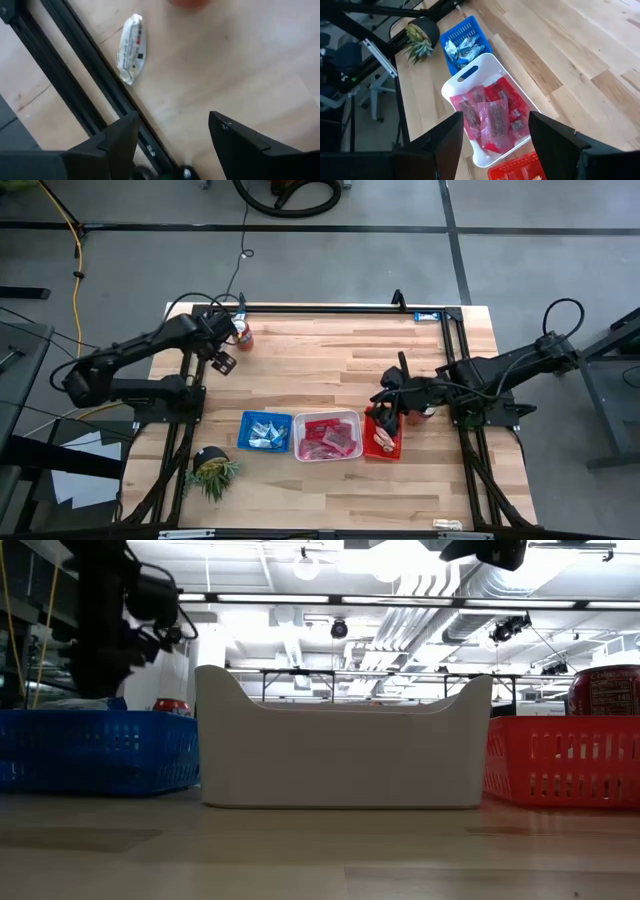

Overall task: Sort candy
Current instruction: Put the brown chocolate into the red bin

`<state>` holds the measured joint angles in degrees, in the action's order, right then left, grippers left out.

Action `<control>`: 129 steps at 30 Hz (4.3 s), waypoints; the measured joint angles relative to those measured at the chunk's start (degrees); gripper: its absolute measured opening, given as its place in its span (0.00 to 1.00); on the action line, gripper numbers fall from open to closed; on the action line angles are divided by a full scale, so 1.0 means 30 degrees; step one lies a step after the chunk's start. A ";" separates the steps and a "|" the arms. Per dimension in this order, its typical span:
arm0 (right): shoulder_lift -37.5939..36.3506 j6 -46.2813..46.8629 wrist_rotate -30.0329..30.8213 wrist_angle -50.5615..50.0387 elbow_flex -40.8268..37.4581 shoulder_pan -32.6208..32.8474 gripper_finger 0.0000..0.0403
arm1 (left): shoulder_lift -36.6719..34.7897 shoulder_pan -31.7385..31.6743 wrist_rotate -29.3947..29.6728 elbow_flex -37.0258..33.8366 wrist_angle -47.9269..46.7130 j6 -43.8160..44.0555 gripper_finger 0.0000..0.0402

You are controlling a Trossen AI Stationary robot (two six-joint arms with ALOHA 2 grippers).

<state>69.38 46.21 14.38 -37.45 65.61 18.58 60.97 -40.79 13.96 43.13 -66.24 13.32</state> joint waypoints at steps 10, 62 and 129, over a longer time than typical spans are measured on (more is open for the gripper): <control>0.0000 0.0090 0.0370 0.0716 0.0002 -0.0327 0.55 | 0.1909 -0.2434 -0.1156 -0.0114 0.2054 0.0717 0.57; -0.0007 0.0440 0.0558 0.0699 0.0004 -0.0324 0.55 | 0.3205 -0.0552 0.1088 -0.0100 1.1289 0.9432 0.00; -0.0007 -0.0340 0.1564 0.0699 0.0001 -0.0324 0.55 | 1.2372 -0.3807 0.1793 0.3121 0.4196 -0.5242 0.36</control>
<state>69.36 45.19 19.07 -35.35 65.61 17.61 98.08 -52.21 19.34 52.49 -53.66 -2.40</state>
